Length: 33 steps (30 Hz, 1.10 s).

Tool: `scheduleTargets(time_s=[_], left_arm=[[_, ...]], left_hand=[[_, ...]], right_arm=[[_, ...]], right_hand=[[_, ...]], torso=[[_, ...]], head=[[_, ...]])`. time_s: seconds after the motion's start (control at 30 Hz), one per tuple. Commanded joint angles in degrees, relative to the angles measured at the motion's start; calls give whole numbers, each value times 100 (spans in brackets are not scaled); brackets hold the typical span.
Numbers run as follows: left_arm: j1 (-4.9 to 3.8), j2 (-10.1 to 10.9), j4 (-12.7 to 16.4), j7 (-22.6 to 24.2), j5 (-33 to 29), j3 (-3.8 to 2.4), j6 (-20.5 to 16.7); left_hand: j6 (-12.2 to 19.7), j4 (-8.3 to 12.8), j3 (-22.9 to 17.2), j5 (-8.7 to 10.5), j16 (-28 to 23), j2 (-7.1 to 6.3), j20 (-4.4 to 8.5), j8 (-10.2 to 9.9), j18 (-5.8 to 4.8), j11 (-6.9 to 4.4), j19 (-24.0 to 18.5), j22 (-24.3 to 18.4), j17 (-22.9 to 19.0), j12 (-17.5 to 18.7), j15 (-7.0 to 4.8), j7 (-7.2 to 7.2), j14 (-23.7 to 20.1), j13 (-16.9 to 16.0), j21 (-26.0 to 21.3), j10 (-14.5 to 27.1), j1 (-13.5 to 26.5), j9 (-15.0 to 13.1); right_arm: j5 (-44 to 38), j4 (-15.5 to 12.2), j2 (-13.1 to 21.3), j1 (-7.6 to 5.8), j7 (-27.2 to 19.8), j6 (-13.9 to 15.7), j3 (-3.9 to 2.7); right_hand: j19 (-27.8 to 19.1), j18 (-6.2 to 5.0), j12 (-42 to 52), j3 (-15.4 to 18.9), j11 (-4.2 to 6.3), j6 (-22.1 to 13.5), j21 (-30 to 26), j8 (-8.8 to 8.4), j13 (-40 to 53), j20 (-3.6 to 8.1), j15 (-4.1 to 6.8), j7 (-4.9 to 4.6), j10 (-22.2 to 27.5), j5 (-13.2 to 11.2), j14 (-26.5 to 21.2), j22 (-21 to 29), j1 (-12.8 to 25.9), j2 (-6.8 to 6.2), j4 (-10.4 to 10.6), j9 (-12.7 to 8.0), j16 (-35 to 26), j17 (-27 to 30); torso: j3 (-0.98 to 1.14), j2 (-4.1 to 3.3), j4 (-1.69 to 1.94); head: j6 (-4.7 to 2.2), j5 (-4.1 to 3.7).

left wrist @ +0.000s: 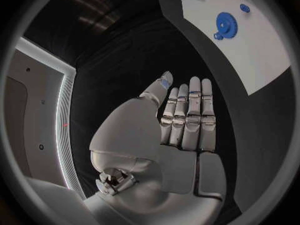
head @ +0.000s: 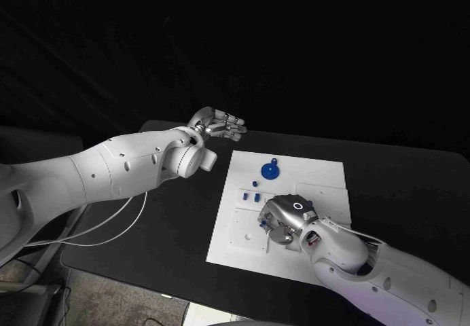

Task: Assemble the parts on the task board

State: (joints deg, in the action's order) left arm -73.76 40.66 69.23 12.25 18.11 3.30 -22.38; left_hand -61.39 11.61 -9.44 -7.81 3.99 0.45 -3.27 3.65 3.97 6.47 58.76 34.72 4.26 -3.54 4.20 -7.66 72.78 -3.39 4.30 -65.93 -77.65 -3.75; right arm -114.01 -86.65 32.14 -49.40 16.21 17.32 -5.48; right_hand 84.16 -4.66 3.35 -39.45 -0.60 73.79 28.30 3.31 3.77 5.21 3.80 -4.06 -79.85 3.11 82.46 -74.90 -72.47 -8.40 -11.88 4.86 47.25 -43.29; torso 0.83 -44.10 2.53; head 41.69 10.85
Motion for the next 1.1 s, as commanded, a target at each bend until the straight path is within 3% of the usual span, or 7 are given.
scheduleTargets(time_s=[0.03, 0.23, 0.5, 0.87, 0.93, 1.07, 1.1], left_arm=[[-7, -13, 6, 57, 18, -5, 25], [-7, -20, 5, 56, 18, -5, 27], [-7, -36, 8, 46, 18, -5, 33], [-7, -34, 8, 36, 18, -5, 40], [-8, -30, 8, 30, 18, -5, 42], [-8, -24, 8, 21, 18, -5, 47], [-8, -22, 9, 19, 18, -5, 47]], left_hand=[[7, -33, 10, 24, -31, 6, -6, -4, -91, 8, 37, -6, 6, -4, 35, 0, -19, 2, -27, 14, -6, -8], [7, -33, 10, 24, -31, 6, -6, -4, -91, 8, 37, -6, 6, -4, 35, 0, -19, 2, -27, 14, -6, -8], [7, -33, 10, 24, -31, 6, -6, -4, -91, 8, 37, -6, 6, -4, 35, 0, -19, 2, -27, 14, -6, -8], [7, -33, 10, 24, -31, 6, -6, -4, -91, 8, 37, -6, 6, -4, 35, 0, -19, 2, -27, 14, -6, -8], [7, -33, 10, 24, -31, 6, -6, -4, -91, 8, 37, -6, 6, -4, 35, 0, -19, 2, -27, 14, -6, -8], [7, -33, 10, 24, -31, 6, -6, -4, -91, 8, 37, -6, 6, -4, 35, 0, -19, 2, -27, 14, -6, -8], [7, -33, 10, 24, -31, 6, -6, -4, -91, 8, 37, -6, 6, -4, 35, 0, -19, 2, -27, 14, -6, -8]], right_arm=[[-79, 15, -7, 7, 23, -100, 4], [-109, 63, -60, 7, 30, -136, 20], [-208, 147, -150, 7, 40, -194, 87], [-191, 192, -167, 7, 121, -340, 111], [-148, 202, -161, 6, 126, -333, 113], [-64, 197, -146, 6, 135, -238, 114], [-52, 185, -140, 6, 161, -199, 114]], right_hand=[[232, -96, 22, -34, -4, 52, 20, 38, 3, 32, 41, 6, -26, 8, -18, -303, -3, 51, 15, 10, -29, 1], [232, -97, 22, -34, -4, 50, 14, 38, 3, 31, 40, 6, -25, 8, -19, -301, -3, 52, 14, 10, -31, 1], [231, -99, 22, -34, -4, 49, 8, 38, 3, 31, 40, 5, -23, 7, -19, -299, -2, 53, 13, 11, -32, 0], [215, -99, 18, -15, -16, 13, -59, 33, -1, 21, 31, -8, 17, 44, -33, -283, 22, 50, 24, 2, -45, 4], [213, -110, 13, 18, -104, -255, -87, 27, -19, -5, -21, -81, 305, 397, -32, -277, 117, -45, 62, -68, -36, 1], [223, -178, 12, 58, -220, -587, -131, 29, -29, -79, -93, -159, 679, 573, -34, -258, 228, -224, 152, -106, -23, 10], [214, -211, 10, 186, -309, -791, -256, 16, -36, -118, -149, -149, 1048, 585, -37, -216, 351, -393, 211, -122, -31, 26]], torso=[[-3, 1, 2], [-3, -2, 7], [-6, -1, -1], [-6, 5, -9], [-4, 5, -12], [-1, 4, -9], [-1, 2, -4]], head=[[-4, 4], [5, 2], [32, 16], [24, 10], [19, 4], [14, 1], [13, -3]])
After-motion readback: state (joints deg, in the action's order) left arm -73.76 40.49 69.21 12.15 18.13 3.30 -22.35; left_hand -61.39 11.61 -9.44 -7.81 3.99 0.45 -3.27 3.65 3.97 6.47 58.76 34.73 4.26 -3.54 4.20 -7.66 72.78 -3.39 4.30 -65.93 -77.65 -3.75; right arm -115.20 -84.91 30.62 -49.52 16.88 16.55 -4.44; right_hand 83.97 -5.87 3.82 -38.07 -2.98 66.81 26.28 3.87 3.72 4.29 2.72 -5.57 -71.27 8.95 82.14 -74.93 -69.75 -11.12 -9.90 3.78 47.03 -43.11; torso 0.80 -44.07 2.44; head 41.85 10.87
